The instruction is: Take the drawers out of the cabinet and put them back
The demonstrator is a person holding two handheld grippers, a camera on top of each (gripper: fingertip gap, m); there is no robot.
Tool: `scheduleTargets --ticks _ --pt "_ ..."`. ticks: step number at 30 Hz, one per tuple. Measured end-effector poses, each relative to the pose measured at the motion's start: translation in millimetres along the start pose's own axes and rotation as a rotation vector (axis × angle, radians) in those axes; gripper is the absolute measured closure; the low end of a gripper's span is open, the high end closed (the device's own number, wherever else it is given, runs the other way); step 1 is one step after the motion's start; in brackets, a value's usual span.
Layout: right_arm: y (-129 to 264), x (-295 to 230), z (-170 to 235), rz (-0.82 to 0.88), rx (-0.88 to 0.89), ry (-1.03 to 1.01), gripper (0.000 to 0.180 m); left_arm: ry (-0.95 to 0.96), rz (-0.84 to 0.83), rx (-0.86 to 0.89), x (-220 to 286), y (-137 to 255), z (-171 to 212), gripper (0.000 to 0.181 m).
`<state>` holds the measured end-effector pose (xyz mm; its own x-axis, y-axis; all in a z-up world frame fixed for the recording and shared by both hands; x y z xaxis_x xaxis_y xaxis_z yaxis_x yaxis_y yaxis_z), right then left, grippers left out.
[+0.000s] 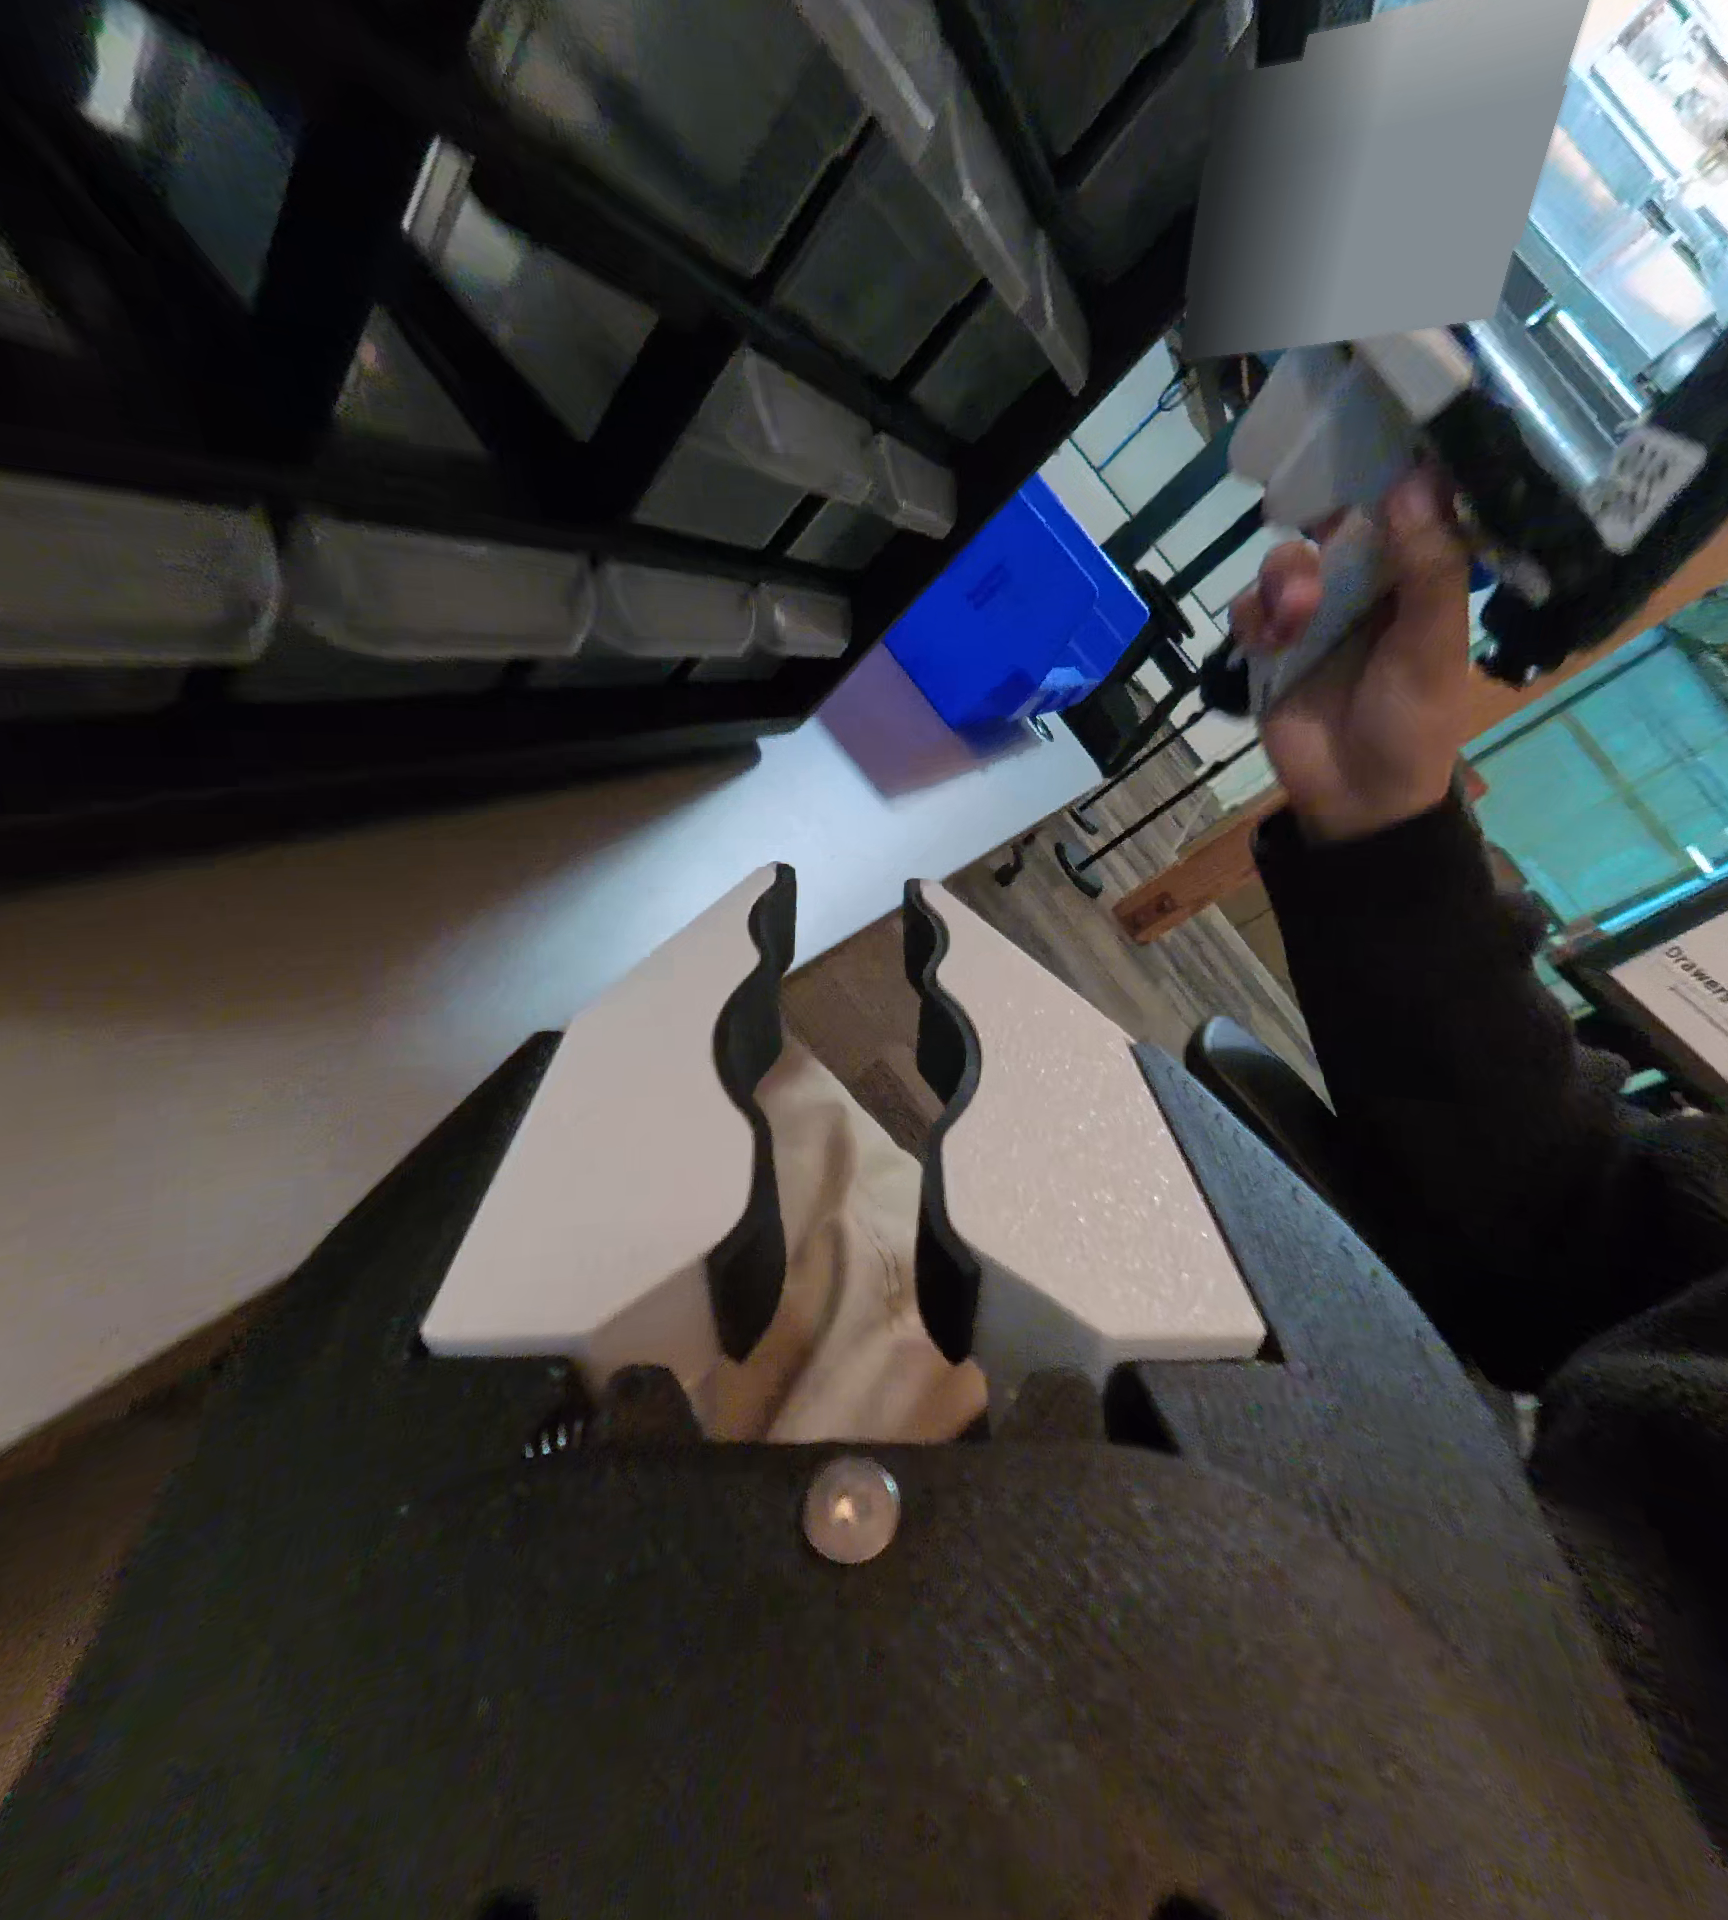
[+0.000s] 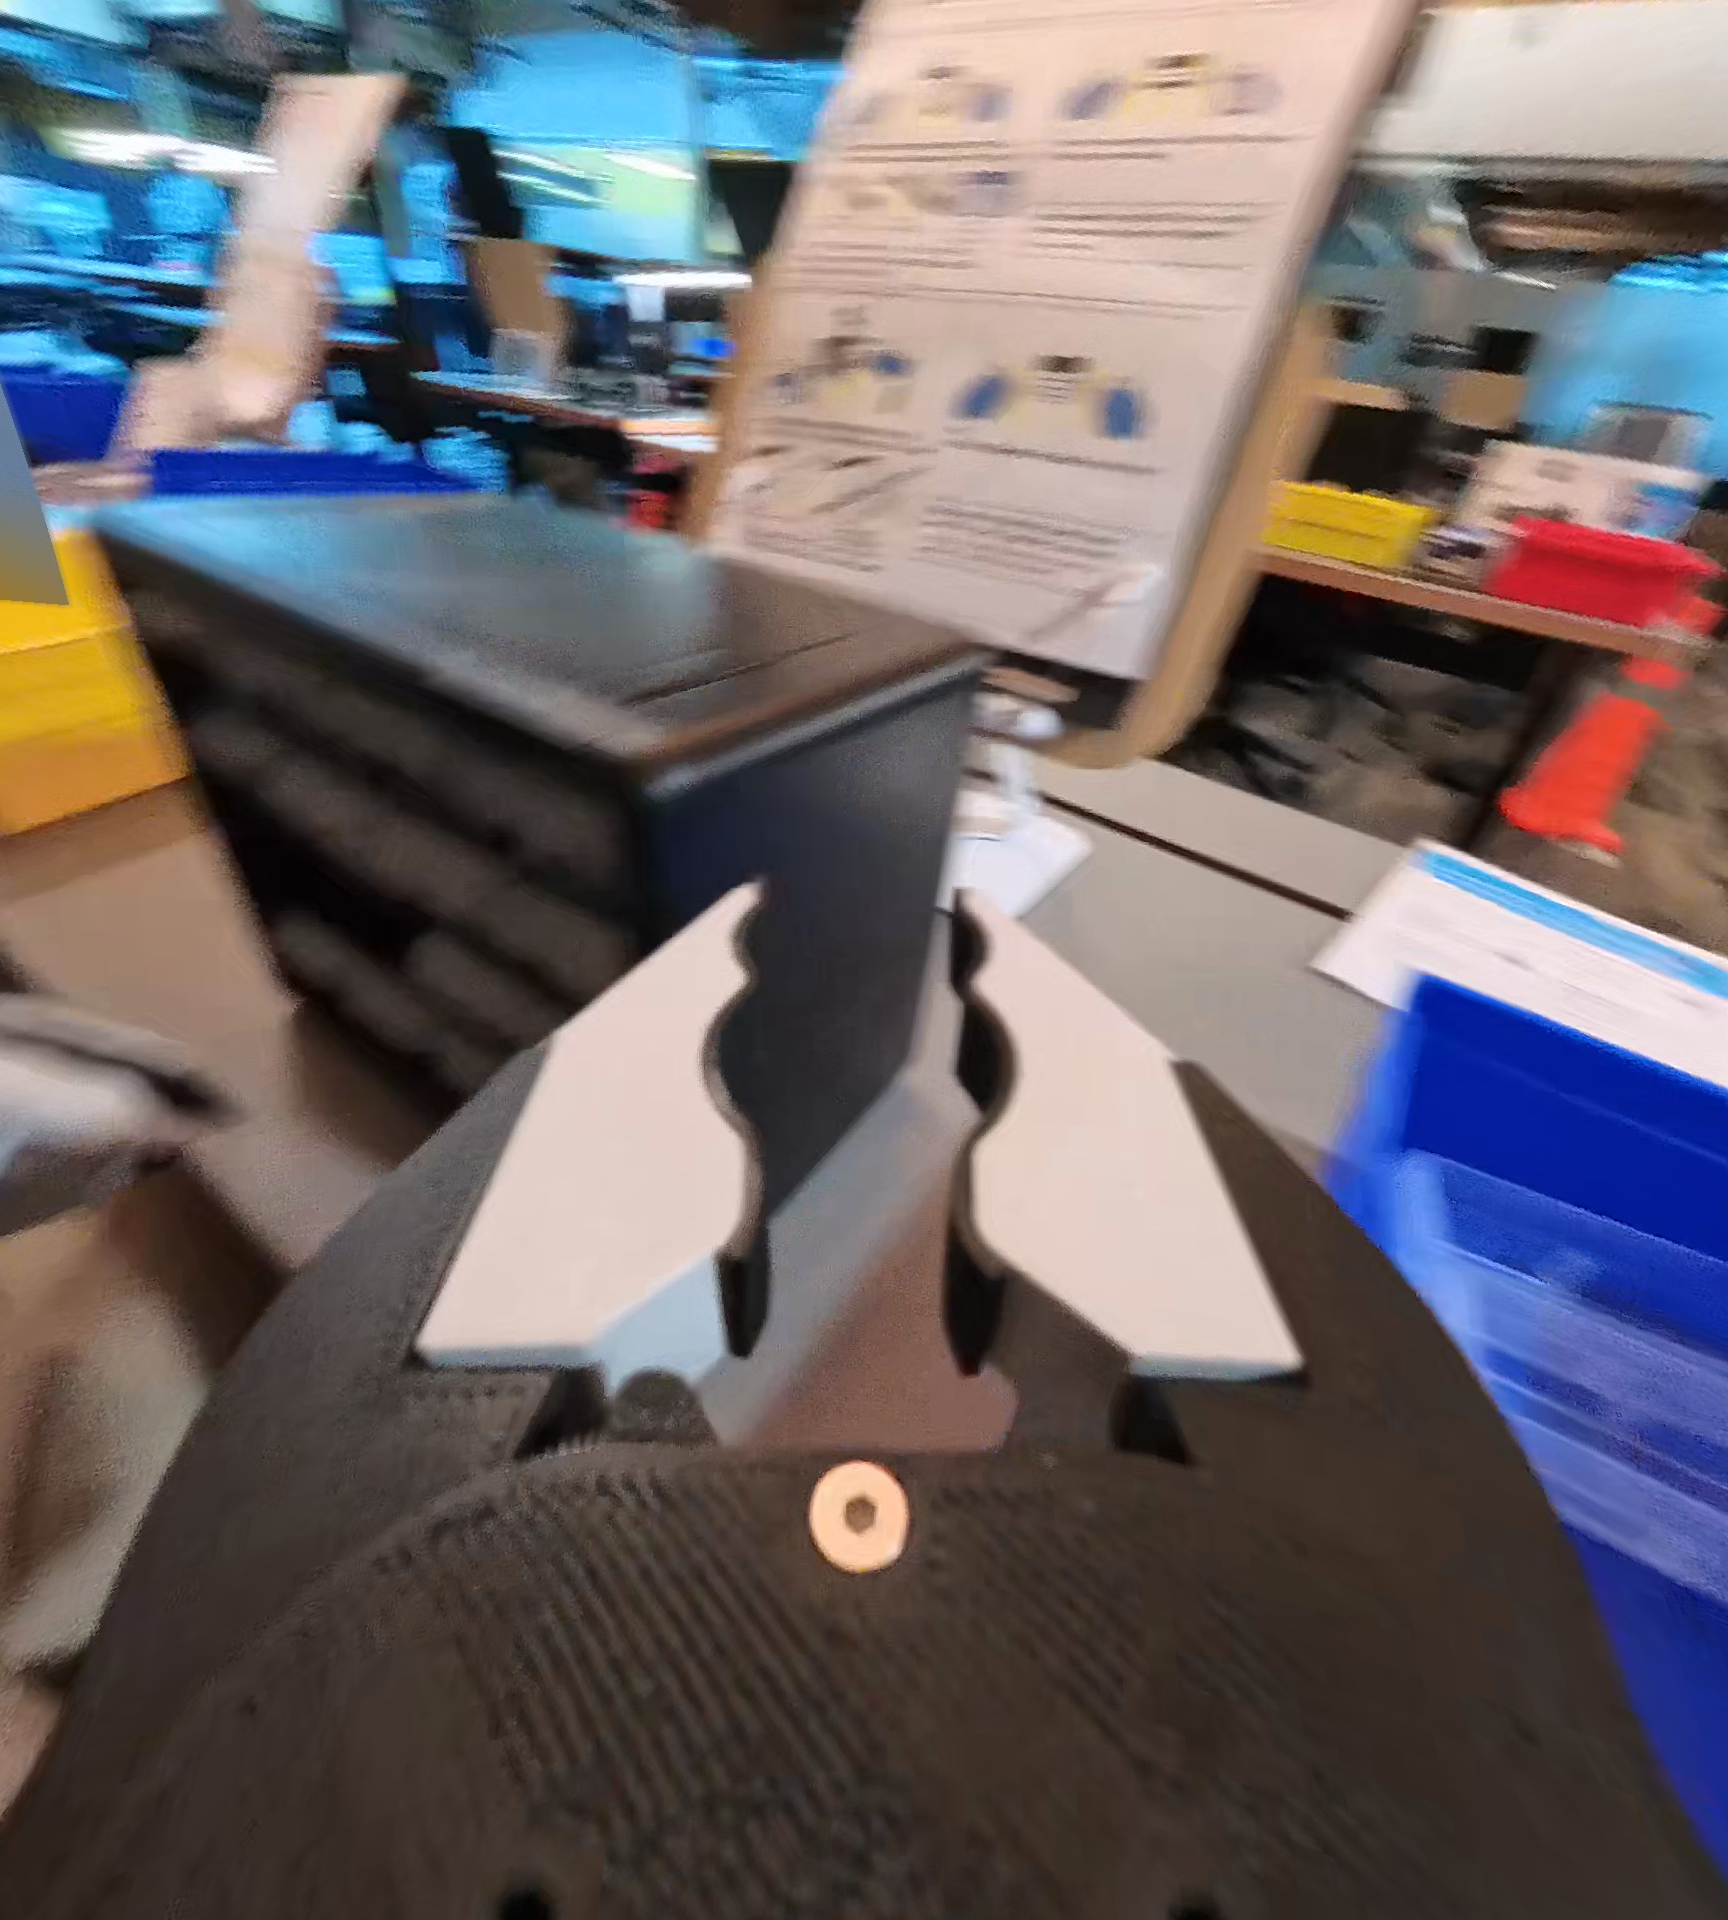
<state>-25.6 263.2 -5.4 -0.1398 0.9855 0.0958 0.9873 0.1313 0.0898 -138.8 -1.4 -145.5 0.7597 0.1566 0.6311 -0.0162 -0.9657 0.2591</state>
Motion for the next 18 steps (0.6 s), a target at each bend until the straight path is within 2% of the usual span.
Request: scheduleTargets --ticks 2,3,5,8,14,18 --pt "-8.9 -42.8 23.3 -0.151 0.004 0.074 0.176 0.008 0.0 0.049 1.6 -10.8 -9.1 0.155" --pt "-13.7 -58.4 37.6 -0.185 -0.007 0.107 0.18 0.026 0.012 0.088 1.4 -17.5 -15.1 0.15" --pt "-23.7 -80.4 62.2 -0.241 -0.07 0.115 0.173 0.06 -0.004 0.118 -2.8 -32.9 -22.5 0.143" --pt "-32.7 -99.1 76.2 -0.316 -0.158 0.097 0.159 0.088 0.021 0.145 -0.5 -48.0 -28.3 0.143" --pt "-37.2 -105.8 84.4 -0.323 -0.198 0.153 0.16 0.187 0.066 0.186 1.4 -62.7 -41.8 0.165" --pt "-41.5 -105.0 92.3 -0.324 -0.248 0.145 0.161 0.225 0.092 0.201 -3.1 -64.9 -46.5 0.171"
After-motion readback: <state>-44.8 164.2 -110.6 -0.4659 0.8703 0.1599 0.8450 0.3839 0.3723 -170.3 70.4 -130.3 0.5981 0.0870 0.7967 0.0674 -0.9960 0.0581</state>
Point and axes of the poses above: each gripper's, where its closed fingertips meet, y back along the fingers, z out of its underside, x = y × z across the jaws, the point moved 7 cm from there along y, back along the fingers, and after that the axes turned 10 degrees about -z, right-handed, at the moved point
